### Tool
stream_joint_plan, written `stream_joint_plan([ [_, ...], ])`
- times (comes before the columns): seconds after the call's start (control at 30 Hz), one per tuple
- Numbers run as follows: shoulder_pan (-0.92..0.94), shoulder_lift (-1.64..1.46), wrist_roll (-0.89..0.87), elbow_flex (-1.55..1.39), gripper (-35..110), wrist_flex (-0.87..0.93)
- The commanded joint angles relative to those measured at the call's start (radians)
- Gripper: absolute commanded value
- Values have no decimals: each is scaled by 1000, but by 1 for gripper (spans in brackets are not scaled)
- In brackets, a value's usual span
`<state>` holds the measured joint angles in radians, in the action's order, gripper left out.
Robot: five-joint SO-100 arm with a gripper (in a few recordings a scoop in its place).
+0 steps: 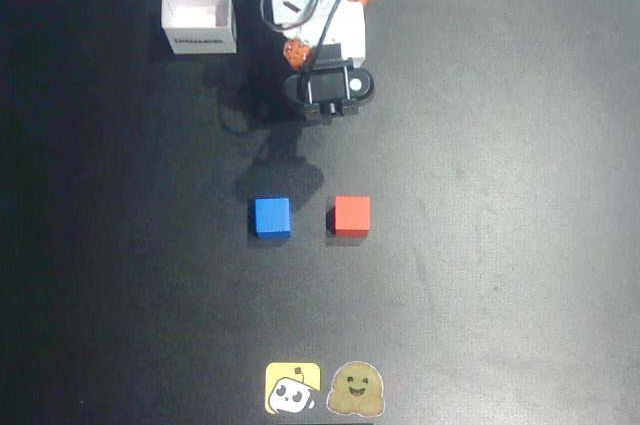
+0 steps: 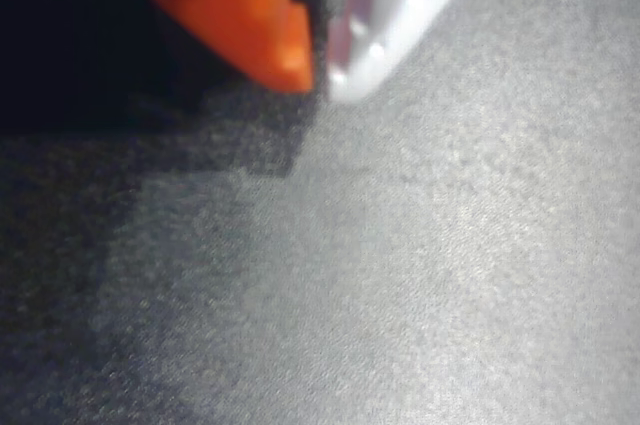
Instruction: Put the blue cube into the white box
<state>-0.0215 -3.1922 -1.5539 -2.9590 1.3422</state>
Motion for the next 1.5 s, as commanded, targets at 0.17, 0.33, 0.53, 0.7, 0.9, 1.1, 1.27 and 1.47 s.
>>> stream_joint_plan([
  [0.17,8,-5,-9,5,0,5],
  [0.33,23,-5,-9,5,0,5],
  [0.53,57,-5,-9,5,0,5],
  [0.7,58,-5,-9,5,0,5],
  [0.9,58,-5,-8,5,0,5],
  [1.1,58,-5,-8,5,0,5],
  [1.27,58,-5,-8,5,0,5],
  [1.47,57,-5,-8,5,0,5],
])
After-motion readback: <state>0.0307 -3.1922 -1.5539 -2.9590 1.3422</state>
